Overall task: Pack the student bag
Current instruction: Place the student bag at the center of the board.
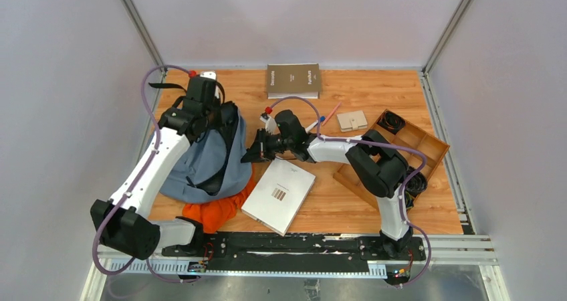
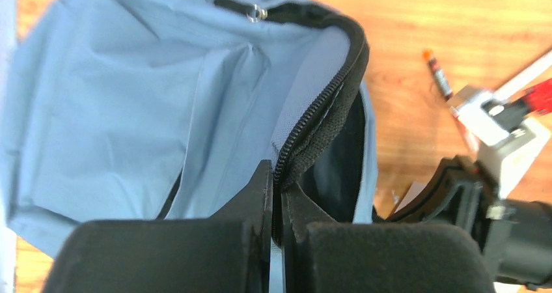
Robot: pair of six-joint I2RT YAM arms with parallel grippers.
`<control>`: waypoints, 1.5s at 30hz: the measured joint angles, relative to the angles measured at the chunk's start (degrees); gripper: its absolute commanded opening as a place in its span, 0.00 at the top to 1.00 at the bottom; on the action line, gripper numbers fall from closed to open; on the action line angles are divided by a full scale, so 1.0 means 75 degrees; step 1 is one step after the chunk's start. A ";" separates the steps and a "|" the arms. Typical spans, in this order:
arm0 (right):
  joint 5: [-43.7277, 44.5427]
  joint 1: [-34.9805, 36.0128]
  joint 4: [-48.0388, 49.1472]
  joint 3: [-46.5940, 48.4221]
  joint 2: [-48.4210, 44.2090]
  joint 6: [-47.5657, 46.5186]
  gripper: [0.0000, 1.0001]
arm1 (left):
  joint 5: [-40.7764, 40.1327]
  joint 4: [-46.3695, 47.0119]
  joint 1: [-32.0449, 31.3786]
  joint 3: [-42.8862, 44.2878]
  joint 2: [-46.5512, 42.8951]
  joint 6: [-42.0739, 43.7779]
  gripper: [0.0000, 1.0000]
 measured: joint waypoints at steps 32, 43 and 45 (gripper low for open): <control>-0.0568 -0.1434 -0.1411 0.2442 0.1647 -0.0889 0.52 | 0.0632 0.0012 0.0035 0.2285 0.0988 0.1670 1.00; -0.0105 -0.1856 -0.3185 0.1180 -0.0446 -0.2314 0.53 | 0.1023 0.0589 0.0029 0.1900 0.0979 0.1486 1.00; 0.0143 -0.1985 -0.3462 0.1000 -0.0933 -0.2500 0.53 | 0.1131 0.0592 0.0029 0.1900 0.0973 0.1480 1.00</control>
